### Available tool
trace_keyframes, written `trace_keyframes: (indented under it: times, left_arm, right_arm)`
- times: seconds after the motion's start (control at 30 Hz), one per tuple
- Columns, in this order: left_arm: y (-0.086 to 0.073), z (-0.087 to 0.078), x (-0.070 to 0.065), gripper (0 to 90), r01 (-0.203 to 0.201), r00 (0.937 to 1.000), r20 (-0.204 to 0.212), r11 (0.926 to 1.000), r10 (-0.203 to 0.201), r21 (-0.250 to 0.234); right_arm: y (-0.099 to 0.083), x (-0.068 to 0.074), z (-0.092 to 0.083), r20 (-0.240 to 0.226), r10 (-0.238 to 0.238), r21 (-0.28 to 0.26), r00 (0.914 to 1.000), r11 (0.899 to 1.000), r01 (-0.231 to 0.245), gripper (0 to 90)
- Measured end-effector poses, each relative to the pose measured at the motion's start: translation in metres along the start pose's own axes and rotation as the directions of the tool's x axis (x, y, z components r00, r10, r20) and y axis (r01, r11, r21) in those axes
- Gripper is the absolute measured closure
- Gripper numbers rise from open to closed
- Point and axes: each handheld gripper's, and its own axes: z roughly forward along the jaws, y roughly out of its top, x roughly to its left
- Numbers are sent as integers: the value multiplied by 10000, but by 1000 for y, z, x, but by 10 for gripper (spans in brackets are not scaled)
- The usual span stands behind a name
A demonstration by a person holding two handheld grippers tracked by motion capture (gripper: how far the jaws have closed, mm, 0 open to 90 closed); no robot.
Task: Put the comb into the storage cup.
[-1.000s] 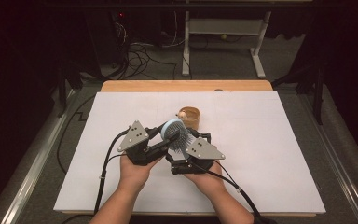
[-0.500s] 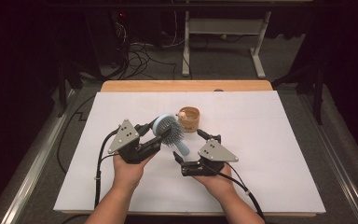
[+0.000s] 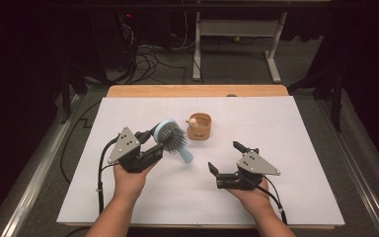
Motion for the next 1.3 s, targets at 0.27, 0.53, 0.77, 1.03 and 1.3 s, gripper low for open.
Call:
trace_keyframes:
  times: [0.27,0.53,0.77,1.03,1.3]
  left_arm:
    - [-2,-5,7,597,17,9998,-189,10000,-17,20]
    - [-1,-7,12,597,37,9995,-298,10000,-36,35]
    - [0,-7,15,596,62,9992,-397,10000,-62,-1]
    - [2,-7,16,596,67,9991,-408,10000,-67,-15]
    - [11,-1,14,596,84,9996,-250,9999,-86,-96]
  right_arm:
    - [-18,-22,-22,552,361,159,9978,9992,-370,2]
    - [-30,-42,-46,1314,622,76,9894,9979,-637,2]
    - [-40,-54,-60,1678,908,94,9816,9956,-937,2]
    - [-43,-57,-64,1728,1013,-26,9797,9947,-1024,2]
    - [-43,-58,-67,1735,1195,-262,9776,9928,-1167,2]
